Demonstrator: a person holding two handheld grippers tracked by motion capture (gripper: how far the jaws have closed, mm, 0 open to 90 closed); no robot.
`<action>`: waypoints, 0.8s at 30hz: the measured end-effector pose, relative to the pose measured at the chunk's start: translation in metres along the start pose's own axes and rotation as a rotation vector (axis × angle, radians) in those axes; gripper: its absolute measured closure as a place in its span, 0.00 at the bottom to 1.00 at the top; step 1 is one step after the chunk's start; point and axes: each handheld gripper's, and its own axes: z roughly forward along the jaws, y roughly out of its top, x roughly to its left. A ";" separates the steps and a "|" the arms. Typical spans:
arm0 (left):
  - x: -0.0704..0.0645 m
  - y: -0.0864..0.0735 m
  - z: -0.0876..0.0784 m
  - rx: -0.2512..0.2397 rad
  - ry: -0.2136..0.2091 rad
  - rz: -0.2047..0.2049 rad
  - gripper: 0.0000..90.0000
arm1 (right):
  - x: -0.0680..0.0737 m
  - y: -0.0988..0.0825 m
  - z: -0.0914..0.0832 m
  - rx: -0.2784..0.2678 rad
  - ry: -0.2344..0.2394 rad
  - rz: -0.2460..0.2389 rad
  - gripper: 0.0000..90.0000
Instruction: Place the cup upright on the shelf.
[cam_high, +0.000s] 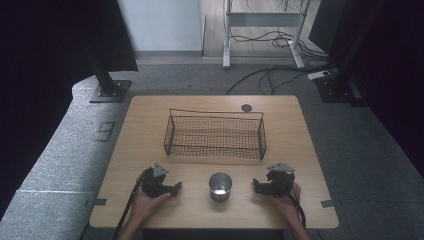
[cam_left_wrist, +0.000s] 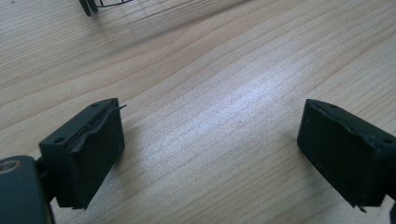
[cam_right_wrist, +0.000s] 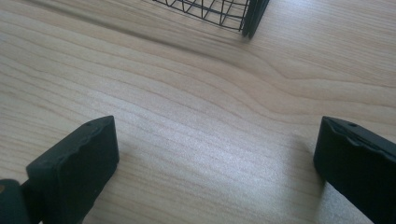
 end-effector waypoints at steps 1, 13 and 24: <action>0.000 0.000 0.000 0.000 0.000 0.000 0.08 | 0.000 0.000 0.000 -0.001 0.001 -0.001 0.01; 0.000 0.002 0.002 0.002 0.000 -0.001 0.07 | 0.000 -0.005 -0.007 -0.026 0.033 -0.030 0.11; 0.000 0.003 0.003 0.003 -0.001 -0.002 0.07 | 0.004 -0.001 -0.035 -0.165 0.125 -0.008 0.15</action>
